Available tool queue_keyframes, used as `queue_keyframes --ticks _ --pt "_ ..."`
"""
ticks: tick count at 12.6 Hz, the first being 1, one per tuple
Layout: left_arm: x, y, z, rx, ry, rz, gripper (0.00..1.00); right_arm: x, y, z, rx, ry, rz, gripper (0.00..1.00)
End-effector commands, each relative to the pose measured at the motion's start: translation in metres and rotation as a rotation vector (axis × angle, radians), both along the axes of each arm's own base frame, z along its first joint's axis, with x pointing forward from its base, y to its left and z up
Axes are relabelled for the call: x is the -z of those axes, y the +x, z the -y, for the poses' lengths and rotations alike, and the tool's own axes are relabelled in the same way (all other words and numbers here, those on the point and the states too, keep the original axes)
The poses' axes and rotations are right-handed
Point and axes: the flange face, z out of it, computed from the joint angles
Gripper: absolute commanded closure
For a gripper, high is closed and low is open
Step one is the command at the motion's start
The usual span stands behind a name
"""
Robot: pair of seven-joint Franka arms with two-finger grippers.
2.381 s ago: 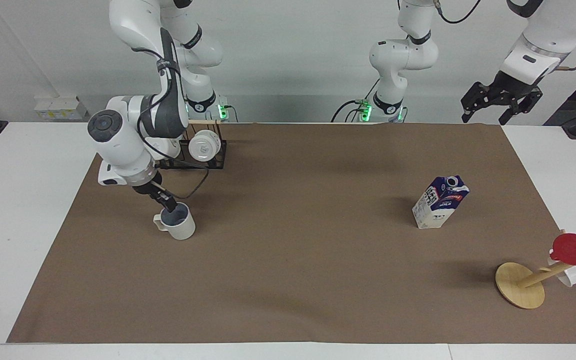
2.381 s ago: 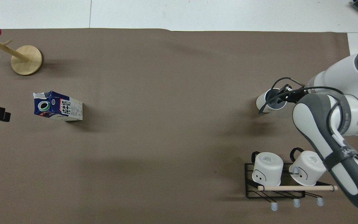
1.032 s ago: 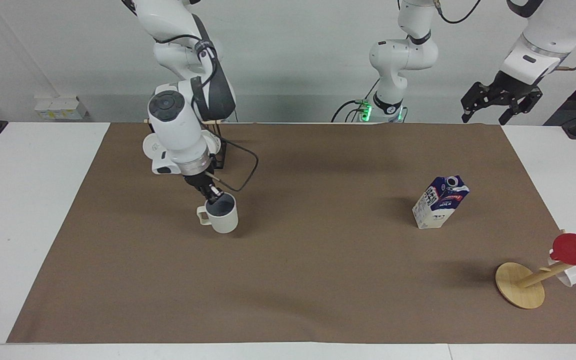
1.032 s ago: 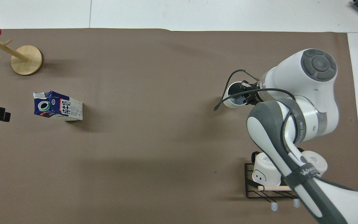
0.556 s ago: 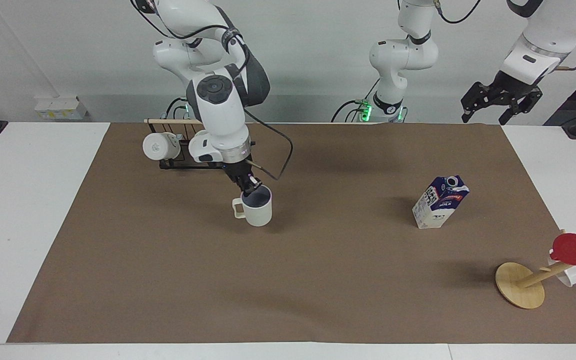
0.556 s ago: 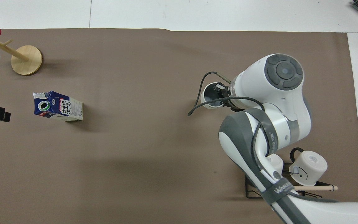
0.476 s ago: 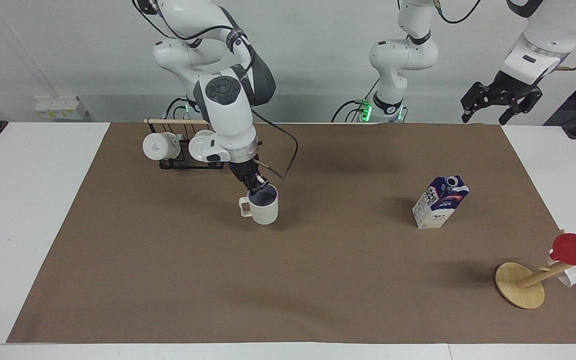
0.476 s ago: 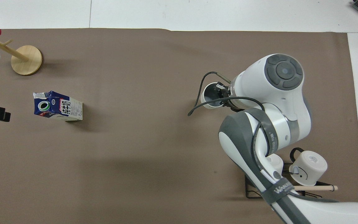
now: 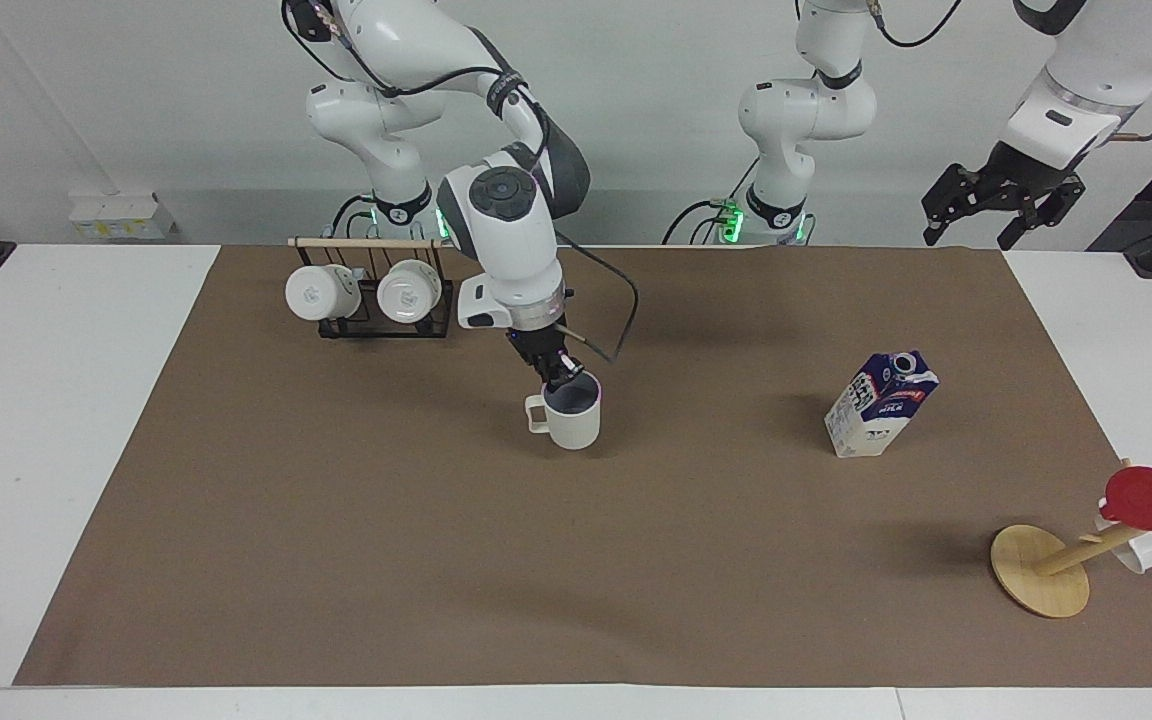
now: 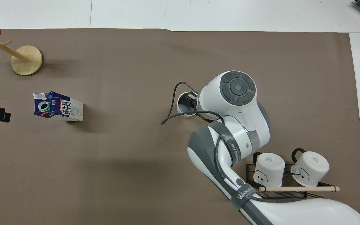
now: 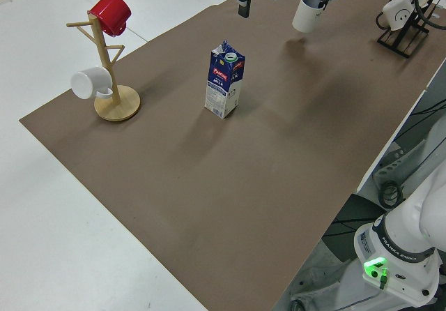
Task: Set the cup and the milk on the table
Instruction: 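Carry the white mug with the right gripper toward the table center, then lower the mug, open the right gripper and withdraw it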
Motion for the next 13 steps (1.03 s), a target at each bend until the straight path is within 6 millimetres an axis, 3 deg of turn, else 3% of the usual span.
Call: queue_keyframes --ticks 1,6,7,9,11,12,13 --pt "-0.005 -0.004 -0.001 -0.01 0.017 -0.005 0.0 0.008 0.005 -0.01 0.032 0.02 0.005 1.0" --pt "-0.005 -0.004 -0.001 -0.01 0.017 -0.005 0.0 0.02 -0.002 -0.007 0.045 0.013 -0.021 0.99" --pt "-0.005 -0.004 -0.001 -0.01 0.018 -0.005 0.0 0.025 -0.005 -0.005 0.043 0.006 -0.031 0.88" --pt "-0.005 -0.004 -0.001 -0.01 0.017 -0.005 0.0 0.026 -0.006 -0.004 0.043 0.002 -0.035 0.79" --pt "-0.005 -0.004 -0.001 -0.01 0.017 -0.005 0.0 0.021 -0.003 -0.005 0.034 -0.004 -0.022 0.77" --pt "-0.006 -0.004 0.002 -0.005 0.017 -0.002 0.0 0.017 -0.002 -0.005 0.022 -0.004 -0.016 0.58" --pt "-0.006 -0.004 0.005 0.001 0.017 -0.003 0.0 0.008 0.001 -0.002 0.028 0.003 -0.002 0.05"
